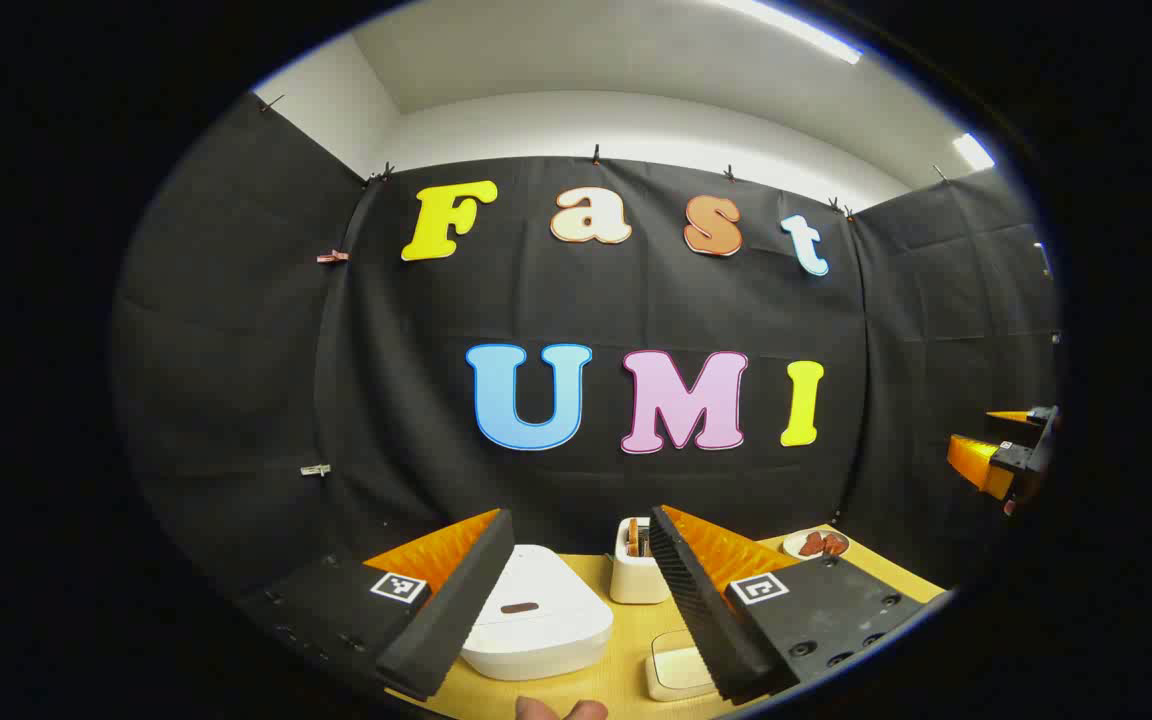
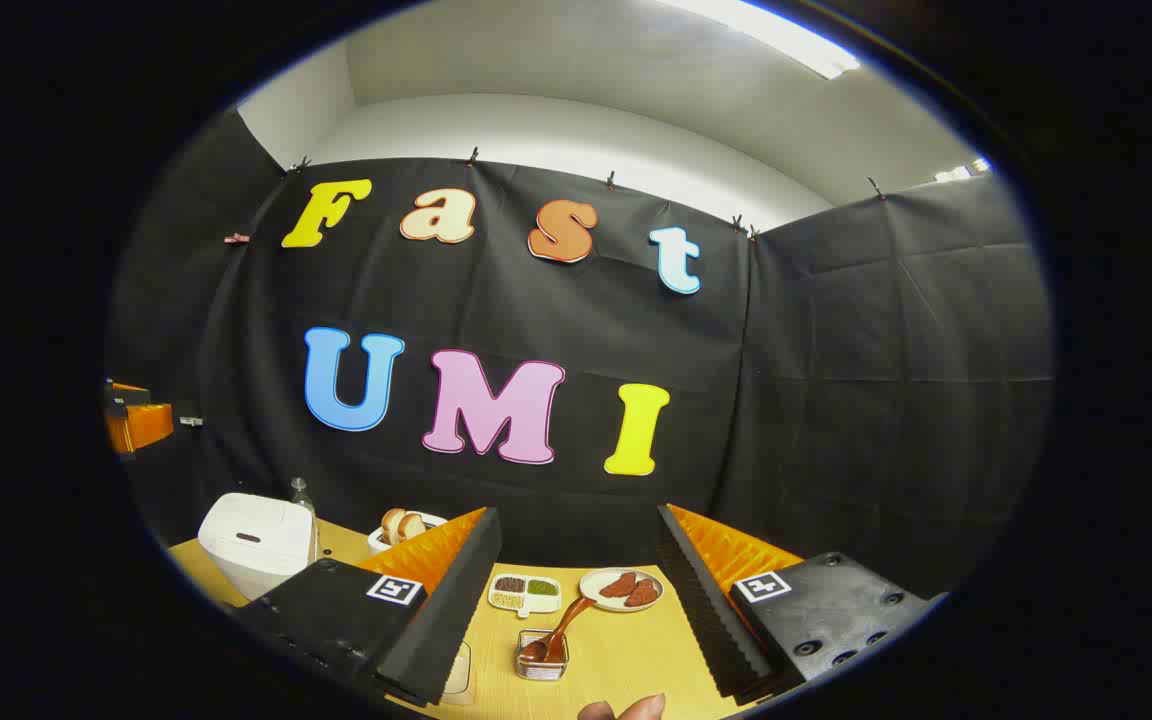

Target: Close the left gripper, press the button to open the rice cooker; take a wooden spoon from the chopstick holder with the right hand, scoop a spoonful of rice and pour it into the rice cooker, then put the wooden spoon back into the chopstick holder.

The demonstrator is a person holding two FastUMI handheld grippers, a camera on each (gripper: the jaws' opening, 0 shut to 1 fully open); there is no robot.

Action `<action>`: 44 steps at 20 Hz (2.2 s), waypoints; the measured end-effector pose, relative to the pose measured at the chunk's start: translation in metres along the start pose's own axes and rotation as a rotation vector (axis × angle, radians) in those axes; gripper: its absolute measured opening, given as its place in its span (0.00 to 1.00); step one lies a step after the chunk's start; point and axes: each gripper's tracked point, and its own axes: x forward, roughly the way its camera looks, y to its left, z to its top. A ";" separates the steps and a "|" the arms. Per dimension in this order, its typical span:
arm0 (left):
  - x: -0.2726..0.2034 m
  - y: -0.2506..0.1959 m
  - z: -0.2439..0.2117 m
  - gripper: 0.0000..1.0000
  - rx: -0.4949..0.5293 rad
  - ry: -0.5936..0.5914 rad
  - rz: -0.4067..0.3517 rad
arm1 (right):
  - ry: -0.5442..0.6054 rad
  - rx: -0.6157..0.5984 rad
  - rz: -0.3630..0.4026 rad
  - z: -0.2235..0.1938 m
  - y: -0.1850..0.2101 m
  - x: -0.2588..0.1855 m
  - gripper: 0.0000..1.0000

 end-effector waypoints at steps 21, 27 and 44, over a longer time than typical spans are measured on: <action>-0.013 0.010 0.011 0.94 -0.031 -0.028 -0.002 | -0.030 -0.038 -0.018 0.014 -0.009 -0.020 0.97; -0.011 -0.006 0.019 0.53 -0.026 -0.040 -0.129 | -0.039 -0.044 -0.028 0.017 -0.012 -0.023 0.97; 0.110 0.058 -0.117 0.06 0.047 0.542 -0.476 | -0.035 -0.074 -0.096 0.010 -0.042 -0.027 0.97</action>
